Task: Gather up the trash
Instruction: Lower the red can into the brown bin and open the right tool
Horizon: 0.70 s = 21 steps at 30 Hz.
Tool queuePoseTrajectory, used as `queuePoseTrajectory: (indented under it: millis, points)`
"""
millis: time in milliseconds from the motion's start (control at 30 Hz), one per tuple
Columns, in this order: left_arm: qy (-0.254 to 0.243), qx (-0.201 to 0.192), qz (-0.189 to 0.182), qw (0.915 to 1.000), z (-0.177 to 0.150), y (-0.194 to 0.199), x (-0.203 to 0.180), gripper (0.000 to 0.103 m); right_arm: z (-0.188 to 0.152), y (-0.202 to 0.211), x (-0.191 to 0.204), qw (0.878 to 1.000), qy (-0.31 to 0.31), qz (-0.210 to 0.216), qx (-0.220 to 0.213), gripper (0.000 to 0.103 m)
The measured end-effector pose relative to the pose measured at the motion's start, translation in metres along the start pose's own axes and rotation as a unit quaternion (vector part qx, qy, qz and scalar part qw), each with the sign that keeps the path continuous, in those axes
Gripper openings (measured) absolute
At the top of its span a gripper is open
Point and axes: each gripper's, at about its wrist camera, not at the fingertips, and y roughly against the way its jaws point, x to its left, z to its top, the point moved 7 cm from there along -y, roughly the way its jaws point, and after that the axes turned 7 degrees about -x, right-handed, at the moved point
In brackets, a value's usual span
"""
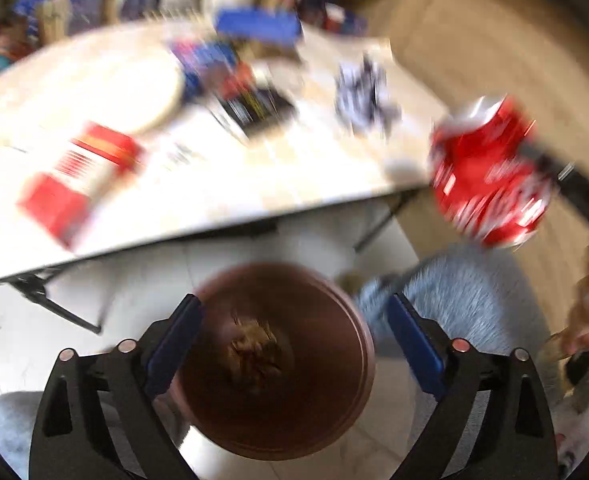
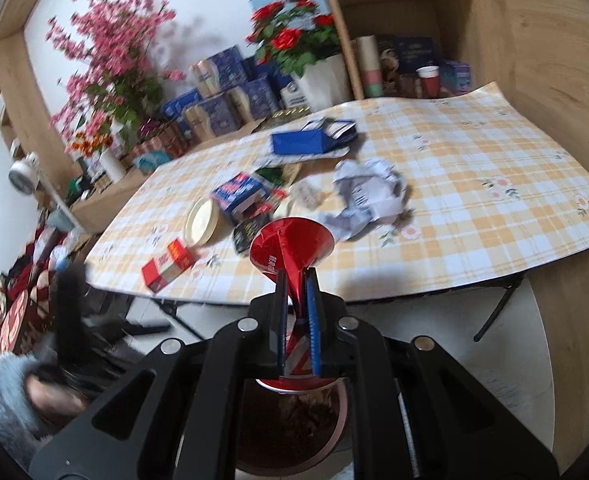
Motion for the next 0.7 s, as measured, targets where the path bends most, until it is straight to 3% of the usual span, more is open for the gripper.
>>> queuePoseTrajectory:
  millis: [100,300,500,700]
  points:
    - [-0.006,-0.065,0.038,0.9972,0.007,0.043,0.014,0.095,-0.012,-0.009,0.015,0.999,0.017,0.024,0.025,0.012]
    - [0.012,-0.162,0.109,0.9806,0.008,0.097,0.041,0.097,-0.042,-0.034,0.049,0.993,0.069,0.053,0.083,0.012]
    - [0.050,-0.192,0.160,0.9670,0.004,0.111,0.063,0.097,-0.074,-0.059,0.084,0.979,0.135,0.082,0.128,0.012]
    - [0.092,-0.201,0.176,0.9593,-0.005,0.116,0.080,0.097,-0.105,-0.089,0.106,0.966,0.169,0.119,0.153,0.013]
